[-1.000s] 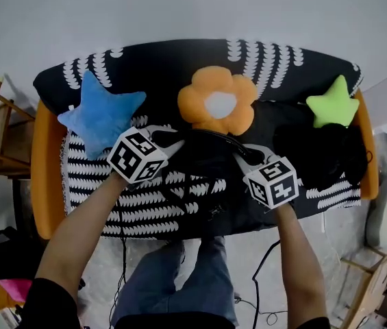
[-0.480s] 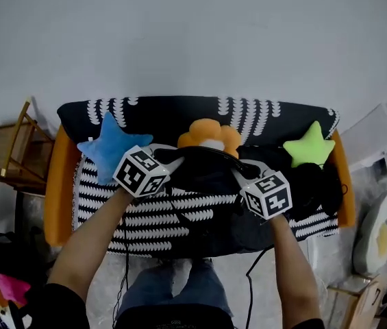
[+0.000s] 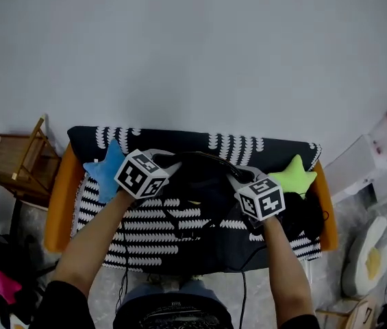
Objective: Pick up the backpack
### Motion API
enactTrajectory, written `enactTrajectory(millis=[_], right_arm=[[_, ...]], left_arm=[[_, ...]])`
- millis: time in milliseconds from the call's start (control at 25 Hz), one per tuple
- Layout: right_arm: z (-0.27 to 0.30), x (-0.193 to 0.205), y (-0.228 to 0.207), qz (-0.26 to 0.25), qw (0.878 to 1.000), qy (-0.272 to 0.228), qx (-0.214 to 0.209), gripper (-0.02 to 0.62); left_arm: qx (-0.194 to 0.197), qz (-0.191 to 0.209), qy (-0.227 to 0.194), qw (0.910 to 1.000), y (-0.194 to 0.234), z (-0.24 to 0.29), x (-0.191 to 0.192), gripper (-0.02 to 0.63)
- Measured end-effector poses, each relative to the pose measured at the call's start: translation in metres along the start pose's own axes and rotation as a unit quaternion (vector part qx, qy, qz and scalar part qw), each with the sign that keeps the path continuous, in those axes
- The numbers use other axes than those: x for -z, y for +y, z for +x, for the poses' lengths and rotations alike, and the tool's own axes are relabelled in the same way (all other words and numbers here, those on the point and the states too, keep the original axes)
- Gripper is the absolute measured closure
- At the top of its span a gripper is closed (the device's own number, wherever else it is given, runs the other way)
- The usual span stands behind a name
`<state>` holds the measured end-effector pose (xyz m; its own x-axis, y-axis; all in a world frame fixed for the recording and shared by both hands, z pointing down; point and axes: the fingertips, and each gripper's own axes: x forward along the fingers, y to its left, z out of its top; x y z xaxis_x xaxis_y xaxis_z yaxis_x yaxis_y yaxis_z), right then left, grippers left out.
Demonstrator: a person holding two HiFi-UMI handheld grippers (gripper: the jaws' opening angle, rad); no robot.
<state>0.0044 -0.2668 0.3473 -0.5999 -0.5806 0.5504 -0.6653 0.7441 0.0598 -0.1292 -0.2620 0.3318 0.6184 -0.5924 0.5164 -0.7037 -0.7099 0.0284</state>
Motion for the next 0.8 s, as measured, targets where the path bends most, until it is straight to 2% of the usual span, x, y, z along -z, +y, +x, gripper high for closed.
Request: enactTrajectory(millis=[320,640,800], right_arm=[[-0.031,-0.057,-0.004,-0.023,0.999,-0.044,0.022,0.545],[-0.057,-0.125,-0.01,-0.048,0.993,-0.099,0.043,0.542],[-0.062,-0.147,-0.009,-0.051,0.99,-0.12,0.047,0.541]], left_arm=[[-0.052,0.009,-0.042,0.9977,-0.002,-0.038,-0.052,0.558],[-0.111,0.028,-0.092,0.9891,0.004,-0.078,-0.106,0.558],[-0.138,0.028,-0.105,0.9845,0.01,-0.093,-0.122,0.558]])
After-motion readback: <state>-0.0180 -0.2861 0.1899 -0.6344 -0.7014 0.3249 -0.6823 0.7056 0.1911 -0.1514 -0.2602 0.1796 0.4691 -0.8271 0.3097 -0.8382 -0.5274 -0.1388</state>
